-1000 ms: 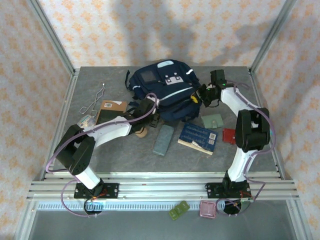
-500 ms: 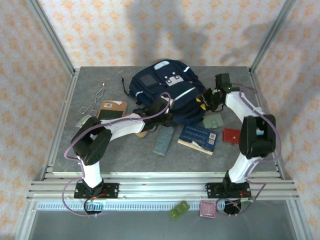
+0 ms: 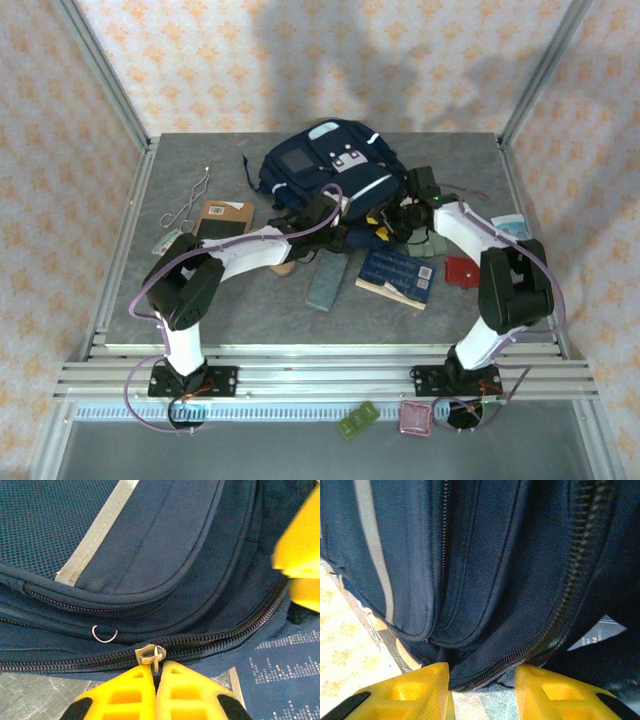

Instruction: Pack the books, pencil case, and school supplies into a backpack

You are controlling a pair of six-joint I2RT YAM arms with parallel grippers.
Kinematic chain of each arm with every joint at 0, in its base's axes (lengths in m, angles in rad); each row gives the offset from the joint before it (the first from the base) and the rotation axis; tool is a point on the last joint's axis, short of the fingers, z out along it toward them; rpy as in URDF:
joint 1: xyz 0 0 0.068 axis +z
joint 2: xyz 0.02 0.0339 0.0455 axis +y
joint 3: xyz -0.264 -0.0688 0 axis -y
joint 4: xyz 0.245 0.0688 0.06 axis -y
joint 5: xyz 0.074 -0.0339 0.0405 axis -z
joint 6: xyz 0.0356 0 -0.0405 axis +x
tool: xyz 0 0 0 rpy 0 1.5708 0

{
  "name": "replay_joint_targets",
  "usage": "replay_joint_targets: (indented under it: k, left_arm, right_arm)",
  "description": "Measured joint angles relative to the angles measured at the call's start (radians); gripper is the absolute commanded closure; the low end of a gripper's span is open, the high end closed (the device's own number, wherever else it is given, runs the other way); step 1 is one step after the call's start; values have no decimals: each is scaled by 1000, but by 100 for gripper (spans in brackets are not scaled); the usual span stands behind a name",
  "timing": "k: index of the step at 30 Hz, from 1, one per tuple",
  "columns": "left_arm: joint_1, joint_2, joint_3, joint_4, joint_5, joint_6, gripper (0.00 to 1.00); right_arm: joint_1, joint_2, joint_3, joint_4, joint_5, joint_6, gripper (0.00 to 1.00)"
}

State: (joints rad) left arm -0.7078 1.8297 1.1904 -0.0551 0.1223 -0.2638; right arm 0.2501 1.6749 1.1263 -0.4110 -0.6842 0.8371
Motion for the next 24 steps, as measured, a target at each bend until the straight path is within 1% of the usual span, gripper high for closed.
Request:
replay_joint_targets:
  k: [5,7,8,9,18,21,24]
  left_arm:
    - [-11,0,0,-8,-8,3,100]
    - [-12,0,0,-8,-11,3,100]
    - [-12,1,0,-8,-16,3,100]
    - [-12,1,0,-8,-20,3,100]
    - [-11,2,-13,-22,-75,23,100]
    - [23,-12,-64,-19,-85,26,100]
    - [90,-30,-116,-18,-106,26,100]
  right_arm:
    - [2,80,7,36,-34,27,64]
    - [3,103,7,51,-49,35,79]
    - [3,113,7,58,-57,42,88]
    - [3,120,7,62,-63,48,99]
    - [0,135,6,76,-72,53,100]
    - [-4,137,-3,89,-71,53,100]
    - [-6,142,-21,115,-72,53,100]
